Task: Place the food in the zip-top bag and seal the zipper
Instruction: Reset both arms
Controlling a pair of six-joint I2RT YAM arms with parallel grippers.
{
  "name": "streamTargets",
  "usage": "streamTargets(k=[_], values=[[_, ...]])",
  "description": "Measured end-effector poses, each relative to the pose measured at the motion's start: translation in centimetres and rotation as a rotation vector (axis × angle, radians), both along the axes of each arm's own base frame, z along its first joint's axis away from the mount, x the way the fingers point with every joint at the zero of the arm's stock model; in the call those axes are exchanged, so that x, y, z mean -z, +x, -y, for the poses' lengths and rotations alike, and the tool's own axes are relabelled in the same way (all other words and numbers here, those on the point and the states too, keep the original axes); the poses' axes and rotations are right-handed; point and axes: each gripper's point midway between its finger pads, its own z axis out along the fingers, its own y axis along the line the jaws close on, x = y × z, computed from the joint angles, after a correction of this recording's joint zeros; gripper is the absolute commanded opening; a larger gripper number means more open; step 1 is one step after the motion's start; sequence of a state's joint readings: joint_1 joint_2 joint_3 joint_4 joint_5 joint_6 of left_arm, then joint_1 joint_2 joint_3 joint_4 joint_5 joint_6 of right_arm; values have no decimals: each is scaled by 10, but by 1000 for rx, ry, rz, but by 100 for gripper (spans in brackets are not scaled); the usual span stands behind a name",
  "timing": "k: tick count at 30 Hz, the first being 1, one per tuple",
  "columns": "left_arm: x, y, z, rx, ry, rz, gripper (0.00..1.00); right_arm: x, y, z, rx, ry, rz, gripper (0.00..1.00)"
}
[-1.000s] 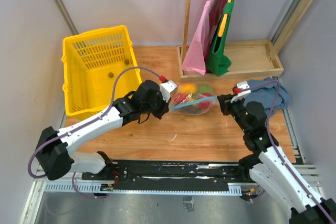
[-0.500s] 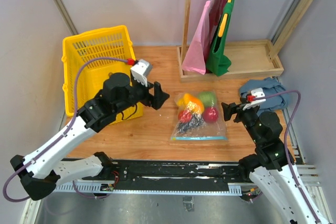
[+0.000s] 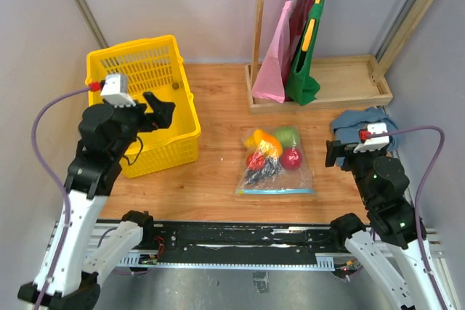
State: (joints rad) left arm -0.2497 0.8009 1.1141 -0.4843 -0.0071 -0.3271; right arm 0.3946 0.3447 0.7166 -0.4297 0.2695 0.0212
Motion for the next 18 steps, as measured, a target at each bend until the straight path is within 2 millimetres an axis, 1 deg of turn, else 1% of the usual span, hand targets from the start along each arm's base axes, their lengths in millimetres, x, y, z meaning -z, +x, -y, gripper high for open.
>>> streamTargets(k=[3, 4, 5, 6, 8, 10, 13, 18], values=[[-19, -30, -17, -54, -27, 84, 99, -16, -8, 14, 58, 2, 13, 98], [-29, -43, -25, -80, -38, 127, 99, -22, -11, 17, 72, 5, 25, 98], [-48, -73, -43, -139, -66, 228, 99, -32, -18, 25, 98, 16, 54, 98], [-60, -88, -52, -165, -84, 290, 99, -34, -21, 26, 101, 19, 63, 98], [-66, -108, -64, -206, -101, 355, 99, -35, -26, 28, 99, 25, 74, 98], [-67, -129, -78, -252, -115, 417, 99, -37, -31, 29, 92, 35, 94, 98], [-66, -142, -89, -292, -124, 456, 99, -42, -38, 31, 87, 51, 126, 98], [-53, -136, -89, -297, -104, 425, 99, -46, -45, 32, 78, 67, 163, 98]])
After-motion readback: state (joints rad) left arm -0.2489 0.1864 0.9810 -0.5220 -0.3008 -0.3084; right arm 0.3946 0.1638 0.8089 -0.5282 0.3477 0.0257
